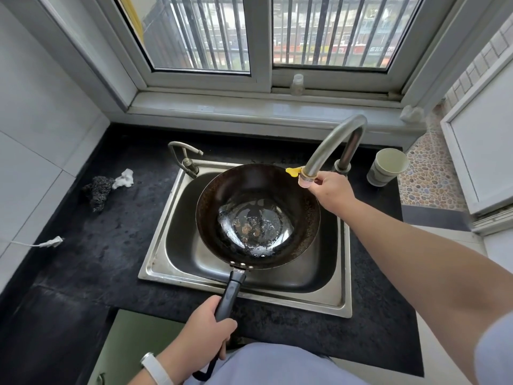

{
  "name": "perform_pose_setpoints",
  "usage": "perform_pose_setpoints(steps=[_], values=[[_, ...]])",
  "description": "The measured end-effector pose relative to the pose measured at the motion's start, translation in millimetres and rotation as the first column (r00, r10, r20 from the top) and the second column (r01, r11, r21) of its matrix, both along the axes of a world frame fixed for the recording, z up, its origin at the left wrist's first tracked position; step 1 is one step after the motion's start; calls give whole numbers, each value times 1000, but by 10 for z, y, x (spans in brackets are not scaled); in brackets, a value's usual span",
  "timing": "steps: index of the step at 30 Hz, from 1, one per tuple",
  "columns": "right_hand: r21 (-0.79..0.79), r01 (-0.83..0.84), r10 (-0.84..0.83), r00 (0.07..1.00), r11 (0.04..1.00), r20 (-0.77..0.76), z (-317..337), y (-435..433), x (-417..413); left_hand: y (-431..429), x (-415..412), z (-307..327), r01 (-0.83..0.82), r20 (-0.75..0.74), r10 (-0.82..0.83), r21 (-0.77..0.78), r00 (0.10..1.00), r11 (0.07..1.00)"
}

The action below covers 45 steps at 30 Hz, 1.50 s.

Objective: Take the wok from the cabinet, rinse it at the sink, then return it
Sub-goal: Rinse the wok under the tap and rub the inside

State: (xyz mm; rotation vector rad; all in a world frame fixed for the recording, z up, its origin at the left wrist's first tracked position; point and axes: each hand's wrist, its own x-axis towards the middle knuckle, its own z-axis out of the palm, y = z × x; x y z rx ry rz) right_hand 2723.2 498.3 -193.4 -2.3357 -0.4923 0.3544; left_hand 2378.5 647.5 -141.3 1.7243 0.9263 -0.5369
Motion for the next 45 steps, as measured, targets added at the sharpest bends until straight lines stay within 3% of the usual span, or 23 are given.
perform_pose_setpoints(steps=[31,45], values=[[-35,-13,13,1000,999,-5,-33,-15,46,9,-10,31,9,13,-8,-30,1000,999],[50,54,-48,991,997,-123,33,-118,-250,-66,-27,-6,-3,45,3,-13,999,1000]])
